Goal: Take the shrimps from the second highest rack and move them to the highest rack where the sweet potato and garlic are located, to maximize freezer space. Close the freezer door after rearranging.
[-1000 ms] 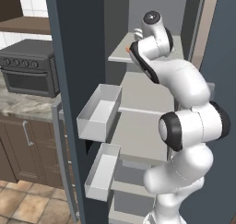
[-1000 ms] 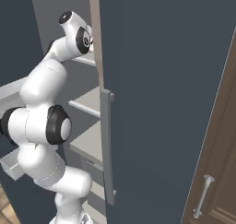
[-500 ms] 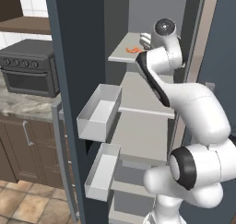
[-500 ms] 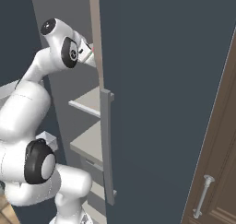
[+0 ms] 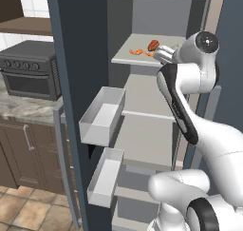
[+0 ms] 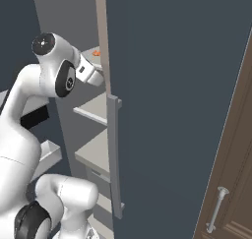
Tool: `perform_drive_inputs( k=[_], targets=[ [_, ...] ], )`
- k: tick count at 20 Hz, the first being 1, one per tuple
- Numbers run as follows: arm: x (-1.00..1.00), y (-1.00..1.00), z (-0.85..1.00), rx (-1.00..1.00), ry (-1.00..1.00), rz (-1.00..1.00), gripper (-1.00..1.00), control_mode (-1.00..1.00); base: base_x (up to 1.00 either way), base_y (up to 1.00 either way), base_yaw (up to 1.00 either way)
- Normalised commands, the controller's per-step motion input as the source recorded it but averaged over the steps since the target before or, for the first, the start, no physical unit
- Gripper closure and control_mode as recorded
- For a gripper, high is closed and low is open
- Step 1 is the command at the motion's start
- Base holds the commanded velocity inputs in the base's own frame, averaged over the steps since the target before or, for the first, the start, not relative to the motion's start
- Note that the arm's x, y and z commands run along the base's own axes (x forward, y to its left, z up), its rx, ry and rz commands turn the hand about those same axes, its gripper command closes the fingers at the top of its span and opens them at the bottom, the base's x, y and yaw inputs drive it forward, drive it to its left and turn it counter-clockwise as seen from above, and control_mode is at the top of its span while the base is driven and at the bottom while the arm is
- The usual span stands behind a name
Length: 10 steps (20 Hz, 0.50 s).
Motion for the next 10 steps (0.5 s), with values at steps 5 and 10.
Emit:
perform_drive_inputs(
  k=[5,10],
  targets=[
    [-1.0,0.01,0.0,0.0,0.0,0.24,-1.0,-1.0,0.0,0.0,0.0],
    [-0.95,0.13,0.0,-0.01,0.08,0.12,-1.0,-1.0,0.0,0.0,0.0]
  ],
)
